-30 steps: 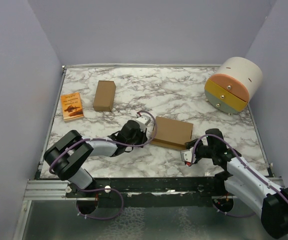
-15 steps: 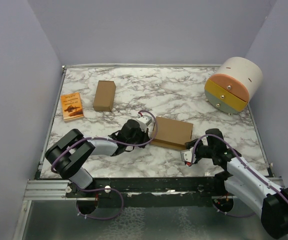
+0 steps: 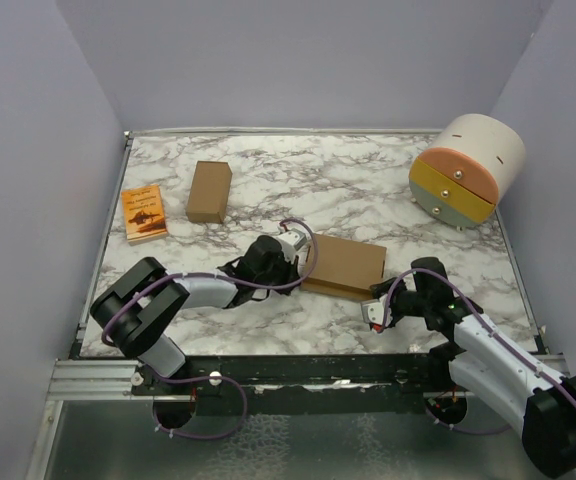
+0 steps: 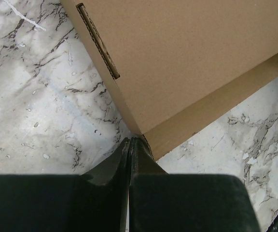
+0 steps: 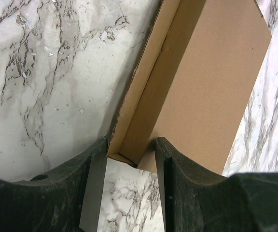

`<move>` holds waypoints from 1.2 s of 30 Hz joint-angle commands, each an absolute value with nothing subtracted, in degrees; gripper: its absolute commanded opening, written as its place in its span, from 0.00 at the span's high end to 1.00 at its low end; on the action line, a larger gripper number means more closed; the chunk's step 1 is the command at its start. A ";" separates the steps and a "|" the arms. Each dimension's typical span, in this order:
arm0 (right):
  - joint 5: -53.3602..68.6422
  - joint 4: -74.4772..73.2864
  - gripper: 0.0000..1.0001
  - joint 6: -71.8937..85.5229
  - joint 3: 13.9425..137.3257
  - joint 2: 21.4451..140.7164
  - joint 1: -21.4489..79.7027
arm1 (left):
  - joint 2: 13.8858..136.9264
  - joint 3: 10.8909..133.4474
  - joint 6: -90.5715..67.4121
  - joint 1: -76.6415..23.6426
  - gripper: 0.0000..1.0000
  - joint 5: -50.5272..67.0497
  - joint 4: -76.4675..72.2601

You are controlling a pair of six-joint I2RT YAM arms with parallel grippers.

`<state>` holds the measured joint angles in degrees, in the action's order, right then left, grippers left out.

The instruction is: Fold the paper box

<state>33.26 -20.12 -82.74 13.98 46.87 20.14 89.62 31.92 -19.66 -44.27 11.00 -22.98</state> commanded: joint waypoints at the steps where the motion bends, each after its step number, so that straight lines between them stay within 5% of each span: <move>1: 33.74 -23.61 0.57 -81.65 13.62 47.26 20.26 | 89.04 35.61 -18.76 -45.96 1.00 12.60 -21.93; 13: 33.65 -23.64 0.57 -81.83 13.62 47.53 20.30 | 90.23 43.89 -20.68 -48.25 1.00 0.29 -6.54; 23: 33.53 -23.63 0.57 -81.65 13.62 47.48 20.30 | 83.11 43.61 -23.34 -46.30 0.86 -7.73 2.86; 36: 33.85 -23.65 0.57 -81.66 13.30 47.37 20.30 | 75.05 28.03 -41.31 -43.90 0.75 10.08 -21.08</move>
<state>32.84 -20.29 -82.74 13.98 46.87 20.14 76.01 32.01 -32.05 -44.21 3.97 -8.19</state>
